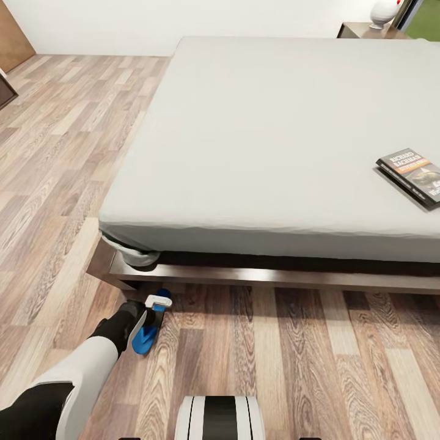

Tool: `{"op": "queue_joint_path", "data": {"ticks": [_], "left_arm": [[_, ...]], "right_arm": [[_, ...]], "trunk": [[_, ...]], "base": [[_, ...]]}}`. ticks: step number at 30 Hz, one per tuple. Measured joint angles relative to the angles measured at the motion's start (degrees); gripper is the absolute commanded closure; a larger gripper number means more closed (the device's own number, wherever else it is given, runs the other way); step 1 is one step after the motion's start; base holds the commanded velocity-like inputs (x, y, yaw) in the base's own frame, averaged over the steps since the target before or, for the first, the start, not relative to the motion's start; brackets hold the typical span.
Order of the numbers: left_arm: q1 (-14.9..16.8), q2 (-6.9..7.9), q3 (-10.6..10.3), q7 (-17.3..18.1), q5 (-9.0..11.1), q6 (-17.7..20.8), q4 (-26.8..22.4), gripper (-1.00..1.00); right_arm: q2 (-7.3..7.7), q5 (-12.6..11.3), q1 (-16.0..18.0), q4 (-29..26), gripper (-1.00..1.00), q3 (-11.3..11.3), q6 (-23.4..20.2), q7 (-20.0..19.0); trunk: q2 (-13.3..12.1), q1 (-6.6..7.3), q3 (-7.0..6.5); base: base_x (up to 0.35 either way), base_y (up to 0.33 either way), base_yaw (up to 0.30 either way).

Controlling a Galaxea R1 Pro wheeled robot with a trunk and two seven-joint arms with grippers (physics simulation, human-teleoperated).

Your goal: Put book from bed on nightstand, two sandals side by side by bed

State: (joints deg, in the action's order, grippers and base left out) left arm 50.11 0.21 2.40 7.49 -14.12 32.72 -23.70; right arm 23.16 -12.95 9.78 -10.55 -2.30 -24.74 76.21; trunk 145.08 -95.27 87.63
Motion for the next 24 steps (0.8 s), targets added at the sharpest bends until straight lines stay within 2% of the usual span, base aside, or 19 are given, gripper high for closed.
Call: {"op": "queue_joint_path", "data": {"ticks": [2,7,15,19,24], "left_arm": [[0.01,-0.01,-0.01,-0.01,-0.01,0.0,0.03,1.0],[0.0,-0.01,-0.07,-0.06,-0.03,0.0,0.07,1.0],[-0.02,-0.02,-0.1,-0.15,0.04,-0.02,0.0,1.0],[-0.02,-0.01,-0.11,-0.18,0.03,-0.06,-0.01,1.0],[-0.02,-0.03,-0.11,-0.19,0.06,-0.08,-0.01,1.0]], "right_arm": [[0.02,0.09,-0.01,-0.02,1.0,-0.01,-0.02,-0.56],[0.17,0.3,0.01,-0.06,1.0,0.04,0.13,-1.26],[0.6,0.4,0.03,-0.07,1.0,0.11,0.51,-0.96],[2.6,0.38,0.0,0.05,1.0,0.1,0.63,-0.66],[4.11,0.2,-0.01,0.48,1.0,0.01,0.69,-0.58]], "trunk": [[0.0,0.0,0.0],[0.06,-0.13,1.1],[0.07,-0.13,1.11],[0.07,-0.13,1.11],[0.07,-0.13,1.11]], "base": [[0.0,0.0,0.0],[0.0,0.0,0.0],[0.0,0.0,0.0],[0.0,0.0,0.0],[0.0,0.0,0.0]]}}
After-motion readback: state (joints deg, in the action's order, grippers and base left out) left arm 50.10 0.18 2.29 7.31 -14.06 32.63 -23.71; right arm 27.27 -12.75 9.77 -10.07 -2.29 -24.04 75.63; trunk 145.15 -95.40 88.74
